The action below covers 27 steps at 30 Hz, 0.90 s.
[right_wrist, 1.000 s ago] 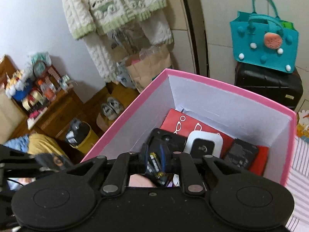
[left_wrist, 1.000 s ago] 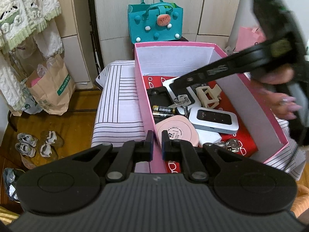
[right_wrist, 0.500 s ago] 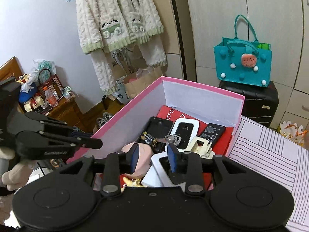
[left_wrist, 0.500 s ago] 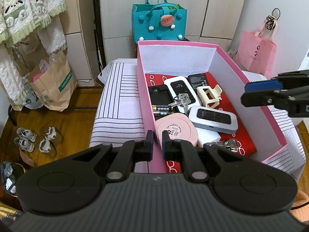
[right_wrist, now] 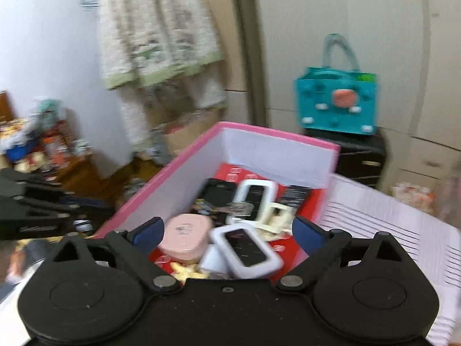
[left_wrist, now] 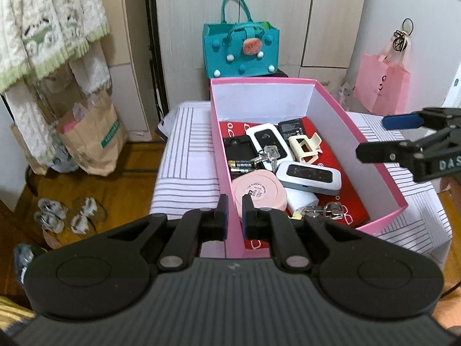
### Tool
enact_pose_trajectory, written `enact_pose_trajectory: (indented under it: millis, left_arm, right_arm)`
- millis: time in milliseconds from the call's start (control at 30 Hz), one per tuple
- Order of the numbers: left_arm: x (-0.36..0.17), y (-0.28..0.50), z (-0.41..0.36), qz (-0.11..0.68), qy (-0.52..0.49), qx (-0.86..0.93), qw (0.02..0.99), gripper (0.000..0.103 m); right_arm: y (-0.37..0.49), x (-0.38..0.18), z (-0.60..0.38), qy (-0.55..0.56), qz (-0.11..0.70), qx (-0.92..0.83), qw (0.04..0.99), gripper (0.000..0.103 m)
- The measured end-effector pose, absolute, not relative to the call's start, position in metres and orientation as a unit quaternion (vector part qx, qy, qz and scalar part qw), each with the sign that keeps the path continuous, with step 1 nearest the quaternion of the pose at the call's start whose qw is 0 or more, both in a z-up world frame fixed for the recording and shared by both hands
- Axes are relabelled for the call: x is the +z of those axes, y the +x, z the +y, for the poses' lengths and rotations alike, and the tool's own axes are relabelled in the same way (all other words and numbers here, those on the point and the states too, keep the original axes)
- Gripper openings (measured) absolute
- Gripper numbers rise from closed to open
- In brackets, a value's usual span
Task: Organize rigid objects
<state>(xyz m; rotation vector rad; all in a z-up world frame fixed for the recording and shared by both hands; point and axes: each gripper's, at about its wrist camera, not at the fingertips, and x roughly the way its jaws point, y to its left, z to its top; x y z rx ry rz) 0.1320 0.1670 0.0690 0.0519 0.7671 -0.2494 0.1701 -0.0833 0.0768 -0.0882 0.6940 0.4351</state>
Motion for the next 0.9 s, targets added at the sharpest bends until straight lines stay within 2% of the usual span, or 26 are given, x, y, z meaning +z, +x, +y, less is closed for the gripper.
enact_pose_trajectory:
  millis: [133, 400, 500, 567, 633, 700, 767, 900]
  left_arm:
    - [0.076, 0.122, 0.161, 0.353, 0.039, -0.124, 0.926, 0.009]
    - [0.080, 0.098, 0.150, 0.322, 0.016, -0.127, 0.938, 0.011]
    - [0.079, 0.091, 0.147, 0.320, 0.003, -0.125, 0.939, 0.015]
    - [0.079, 0.086, 0.145, 0.318, 0.001, -0.118, 0.941, 0.024]
    - [0.077, 0.080, 0.141, 0.312, 0.003, -0.106, 0.944, 0.046]
    - [0.076, 0.075, 0.137, 0.309, 0.001, -0.095, 0.946, 0.055]
    - [0.074, 0.071, 0.133, 0.309, -0.007, -0.097, 0.946, 0.058]
    - [0.072, 0.058, 0.126, 0.297, -0.014, -0.087, 0.951, 0.077]
  right_arm:
    - [0.156, 0.086, -0.096, -0.052, 0.321, 0.200, 0.924, 0.098]
    - [0.107, 0.097, -0.132, 0.020, 0.217, 0.211, 0.953, 0.098]
    - [0.108, 0.093, -0.138, 0.032, 0.217, 0.197, 0.955, 0.098]
    - [0.107, 0.087, -0.135, 0.017, 0.230, 0.173, 0.958, 0.098]
    - [0.106, 0.082, -0.130, 0.003, 0.246, 0.148, 0.958, 0.098]
    - [0.102, 0.077, -0.125, -0.003, 0.254, 0.127, 0.959, 0.098]
    - [0.095, 0.073, -0.122, -0.008, 0.257, 0.113, 0.960, 0.099]
    - [0.076, 0.070, -0.125, -0.020, 0.266, 0.082, 0.960, 0.103]
